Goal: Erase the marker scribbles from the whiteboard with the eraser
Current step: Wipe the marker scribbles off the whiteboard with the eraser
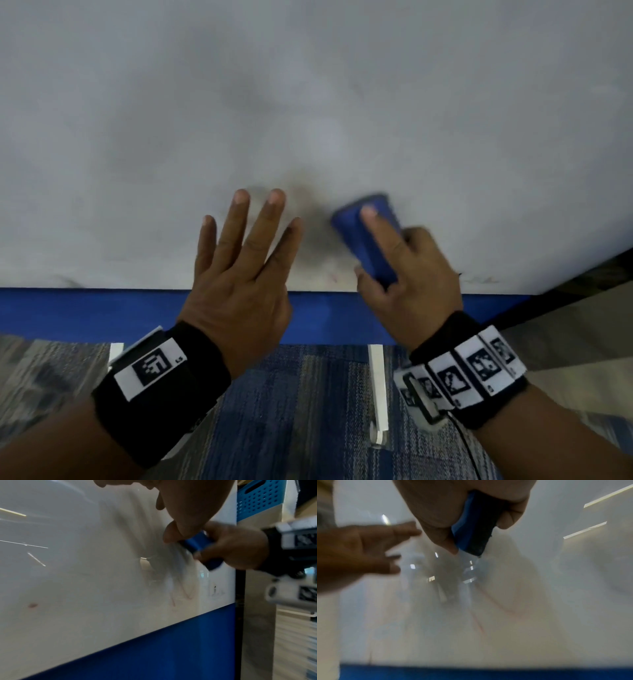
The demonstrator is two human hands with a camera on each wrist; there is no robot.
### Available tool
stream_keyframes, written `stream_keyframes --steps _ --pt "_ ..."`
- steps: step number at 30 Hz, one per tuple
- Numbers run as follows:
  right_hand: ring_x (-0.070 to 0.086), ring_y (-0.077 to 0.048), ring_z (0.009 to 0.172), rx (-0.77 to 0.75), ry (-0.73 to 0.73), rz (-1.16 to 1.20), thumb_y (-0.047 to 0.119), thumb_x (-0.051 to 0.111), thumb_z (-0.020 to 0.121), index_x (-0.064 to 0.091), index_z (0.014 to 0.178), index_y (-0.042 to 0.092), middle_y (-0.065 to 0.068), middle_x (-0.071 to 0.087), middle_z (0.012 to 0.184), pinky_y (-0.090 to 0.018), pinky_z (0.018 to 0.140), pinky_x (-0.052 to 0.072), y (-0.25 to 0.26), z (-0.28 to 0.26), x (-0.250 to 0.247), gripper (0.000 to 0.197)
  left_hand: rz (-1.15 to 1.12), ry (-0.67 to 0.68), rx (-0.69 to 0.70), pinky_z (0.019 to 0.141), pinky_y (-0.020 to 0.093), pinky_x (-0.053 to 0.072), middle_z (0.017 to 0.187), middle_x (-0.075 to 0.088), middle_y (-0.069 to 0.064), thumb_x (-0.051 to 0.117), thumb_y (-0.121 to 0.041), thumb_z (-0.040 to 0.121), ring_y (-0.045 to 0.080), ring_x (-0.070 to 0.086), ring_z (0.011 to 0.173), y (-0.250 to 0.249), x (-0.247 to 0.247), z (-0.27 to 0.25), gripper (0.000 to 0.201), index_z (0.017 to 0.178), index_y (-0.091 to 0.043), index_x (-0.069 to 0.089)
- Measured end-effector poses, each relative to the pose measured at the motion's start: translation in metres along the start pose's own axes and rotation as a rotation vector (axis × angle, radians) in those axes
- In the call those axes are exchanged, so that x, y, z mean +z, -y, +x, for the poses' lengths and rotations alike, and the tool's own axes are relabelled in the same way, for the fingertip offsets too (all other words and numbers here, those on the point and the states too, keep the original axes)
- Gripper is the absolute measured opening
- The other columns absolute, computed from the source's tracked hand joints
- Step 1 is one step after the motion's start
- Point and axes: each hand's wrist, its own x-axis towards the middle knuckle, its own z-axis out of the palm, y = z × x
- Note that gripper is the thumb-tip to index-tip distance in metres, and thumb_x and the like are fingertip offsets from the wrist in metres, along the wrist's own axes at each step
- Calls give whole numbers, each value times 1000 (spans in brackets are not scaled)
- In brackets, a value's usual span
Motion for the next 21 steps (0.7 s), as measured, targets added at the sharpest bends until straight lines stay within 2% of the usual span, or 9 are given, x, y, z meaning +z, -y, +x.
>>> stream_keyframes --steps 2,3,5,7,9,12,15,17,21 --pt "42 -14 69 23 -118 32 24 76 74 25 145 43 -5 46 93 -24 56 35 5 16 -4 89 28 -7 48 115 70 19 165 17 13 67 -14 70 44 11 152 -3 1 10 87 152 -11 38" --pt "41 -14 68 44 -91 26 24 77 74 24 146 42 -6 46 93 -23 56 34 4 16 -1 91 47 -2 56 115 70 18 165 16 12 69 -14 70 44 11 152 -4 2 14 88 153 -11 38" --pt "42 -18 64 80 107 -22 25 81 73 22 148 42 -7 46 87 -23 54 32 -11 -9 13 97 86 10 47 115 71 16 166 14 12 70 -12 68 45 8 152 -4 4 19 90 153 -10 40" --pt "46 -21 63 111 360 -125 26 84 70 12 151 50 -3 46 83 -23 53 31 -33 -47 27 111 127 22 43 116 71 14 166 11 11 69 -11 68 45 6 152 -2 6 20 90 153 -10 40" --pt "48 -20 67 163 460 -184 26 84 68 8 150 55 1 44 83 -22 53 32 -45 -65 27 115 145 35 51 116 71 13 167 9 11 68 -10 69 44 4 153 -1 8 20 91 154 -10 38" --pt "47 -20 66 134 162 -99 22 81 72 24 147 49 -3 46 88 -25 53 35 -38 -49 18 98 146 33 44 116 72 13 167 10 11 67 -10 69 44 4 153 -1 11 19 91 155 -11 37" --pt "41 -15 67 114 -76 17 22 79 75 23 145 44 -7 46 94 -25 54 36 -25 -27 18 93 138 22 31 116 71 13 166 10 12 68 -11 69 45 5 152 -3 13 18 91 155 -10 37" --pt "41 -16 67 137 26 25 23 80 75 20 146 45 -7 46 91 -25 53 35 -28 -34 32 96 136 12 29 116 71 13 166 10 11 68 -10 69 45 5 152 -4 14 17 91 154 -10 37" --pt "40 -14 69 201 413 -78 25 81 74 7 148 58 2 41 87 -25 52 35 -53 -78 46 110 131 6 34 116 71 14 166 9 11 69 -11 70 45 5 152 -4 15 17 91 155 -11 36"
